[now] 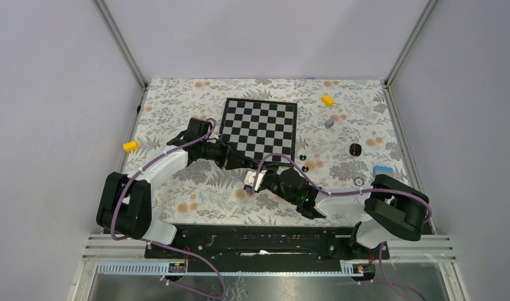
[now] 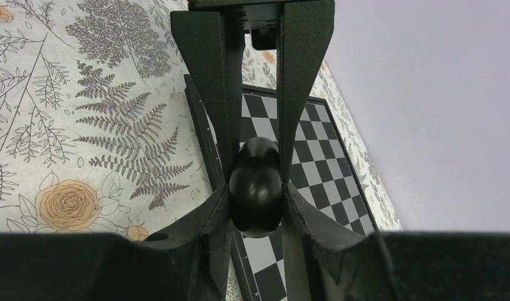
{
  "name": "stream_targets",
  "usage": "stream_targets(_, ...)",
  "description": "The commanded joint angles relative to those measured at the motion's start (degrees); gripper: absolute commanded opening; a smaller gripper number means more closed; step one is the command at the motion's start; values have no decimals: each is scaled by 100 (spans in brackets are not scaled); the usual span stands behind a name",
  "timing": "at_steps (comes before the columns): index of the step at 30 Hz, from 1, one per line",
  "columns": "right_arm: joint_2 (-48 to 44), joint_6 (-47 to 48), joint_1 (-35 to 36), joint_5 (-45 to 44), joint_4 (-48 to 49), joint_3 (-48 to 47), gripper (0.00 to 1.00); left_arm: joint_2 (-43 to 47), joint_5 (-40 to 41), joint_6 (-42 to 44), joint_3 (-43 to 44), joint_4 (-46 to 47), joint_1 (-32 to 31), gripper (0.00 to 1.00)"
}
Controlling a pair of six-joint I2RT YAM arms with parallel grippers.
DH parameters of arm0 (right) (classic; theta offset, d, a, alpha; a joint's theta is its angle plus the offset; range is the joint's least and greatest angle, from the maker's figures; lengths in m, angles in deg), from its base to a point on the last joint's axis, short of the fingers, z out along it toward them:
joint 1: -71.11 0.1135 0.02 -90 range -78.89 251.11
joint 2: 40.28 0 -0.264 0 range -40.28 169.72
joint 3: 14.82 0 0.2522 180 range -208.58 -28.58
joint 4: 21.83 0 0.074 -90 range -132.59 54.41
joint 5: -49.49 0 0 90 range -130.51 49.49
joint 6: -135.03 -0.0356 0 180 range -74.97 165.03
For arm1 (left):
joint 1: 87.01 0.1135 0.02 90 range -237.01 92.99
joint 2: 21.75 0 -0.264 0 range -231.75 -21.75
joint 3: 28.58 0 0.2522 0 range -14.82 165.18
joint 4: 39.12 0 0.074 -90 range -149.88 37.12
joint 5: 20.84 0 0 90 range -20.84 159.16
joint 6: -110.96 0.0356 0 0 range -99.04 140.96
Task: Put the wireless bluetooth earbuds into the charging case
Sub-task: Pass from the left arm to the right, then pass from the right arm to the left
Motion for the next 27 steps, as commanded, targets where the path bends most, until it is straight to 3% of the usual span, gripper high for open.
stream_targets(1,-30,-194,41,108,-27,-238,0,32,-107,-18,-30,414,-7,0)
stream_targets(5,-73,-333,44,74,-143,-198,0,26,-62,28,-118,557,-7,4)
stream_targets(10,-249,-560,35,-20,-252,-19,0,-78,-195,351,-57,654,7,56)
stream_targets(14,-483,-685,26,-75,-366,146,0,-93,-208,474,10,623,28,85)
stream_targets(16,-606,-757,10,-87,-475,227,0,-93,-212,542,74,567,45,95)
stream_targets(20,-1054,-1487,-400,297,-1108,213,0,-153,-178,1238,472,-51,130,99)
stream_targets(23,-1410,-2382,-1081,1473,-1990,-62,0,-259,-98,2361,906,-780,383,99)
stream_targets(27,-1537,-2750,-1568,2598,-2983,-478,0,-295,322,3432,1252,-1460,713,99)
